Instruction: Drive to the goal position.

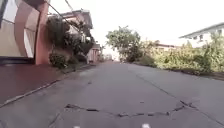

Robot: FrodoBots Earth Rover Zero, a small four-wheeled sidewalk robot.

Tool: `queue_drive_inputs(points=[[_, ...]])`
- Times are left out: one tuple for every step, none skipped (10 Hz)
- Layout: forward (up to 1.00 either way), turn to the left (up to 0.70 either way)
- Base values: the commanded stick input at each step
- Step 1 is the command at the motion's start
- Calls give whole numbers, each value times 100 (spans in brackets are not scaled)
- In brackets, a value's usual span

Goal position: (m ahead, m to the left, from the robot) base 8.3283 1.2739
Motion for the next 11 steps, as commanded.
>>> queue_drive_inputs(points=[[100, 0], [100, 0], [100, 0], [100, 0], [100, 0], [100, 0], [100, 0], [100, 0], [100, 0], [100, 0], [100, 0]])
